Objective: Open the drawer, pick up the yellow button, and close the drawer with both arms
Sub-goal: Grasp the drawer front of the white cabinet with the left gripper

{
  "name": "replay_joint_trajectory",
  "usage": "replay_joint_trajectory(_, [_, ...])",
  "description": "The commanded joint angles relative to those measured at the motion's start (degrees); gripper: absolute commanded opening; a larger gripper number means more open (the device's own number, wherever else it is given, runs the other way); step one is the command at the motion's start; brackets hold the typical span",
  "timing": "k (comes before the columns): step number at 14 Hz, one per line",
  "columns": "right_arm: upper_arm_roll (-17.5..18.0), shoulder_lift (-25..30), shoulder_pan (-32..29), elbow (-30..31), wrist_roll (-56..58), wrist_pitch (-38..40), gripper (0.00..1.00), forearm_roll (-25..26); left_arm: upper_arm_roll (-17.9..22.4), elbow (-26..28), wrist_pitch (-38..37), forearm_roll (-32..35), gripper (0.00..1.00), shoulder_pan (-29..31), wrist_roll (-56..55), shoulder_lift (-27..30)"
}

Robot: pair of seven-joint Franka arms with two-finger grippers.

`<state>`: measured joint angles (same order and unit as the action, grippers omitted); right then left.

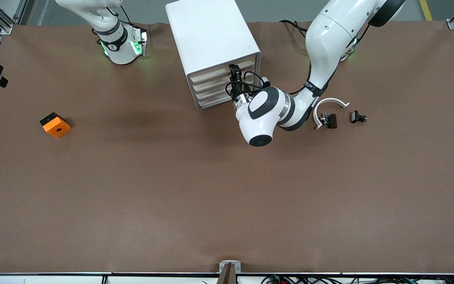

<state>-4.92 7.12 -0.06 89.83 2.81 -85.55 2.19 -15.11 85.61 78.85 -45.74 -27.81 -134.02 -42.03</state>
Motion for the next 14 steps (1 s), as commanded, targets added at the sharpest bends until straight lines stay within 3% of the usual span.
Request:
replay_joint_trajectory(1, [0.0, 0.0, 0.1, -0.6, -0.8, 0.6, 1.00, 0.7, -0.1, -0.3, -0.6, -2.1, 0.53, -0.5, 0.5, -1.1])
replay_joint_trajectory(4, [0.0, -0.5, 0.2, -0.6, -0.4, 0.6, 1.00, 0.6, -0.1, -0.3, -0.6, -3.7, 0.07, -0.3, 0.4, -1.9])
replay_joint_trajectory(5, [0.0, -0.5, 0.2, -0.6, -0.4, 0.6, 1.00, 0.6, -0.1, -0.3, -0.6, -3.7, 0.01, -0.2, 0.5, -2.1])
replay_joint_trajectory(9, [0.0, -1.0, 0.1, -0.8, -0.5, 0.7, 1.00, 0.4, 0.6, -0.5, -0.5, -3.3, 0.00, 0.2, 0.5, -2.6])
replay_joint_trajectory(14, [-0.3, -3.1, -0.1, -0.8, 0.0, 1.2, 1.00, 0.1, 0.6, -1.0, -0.5, -3.5, 0.00, 6.5, 0.5, -2.8])
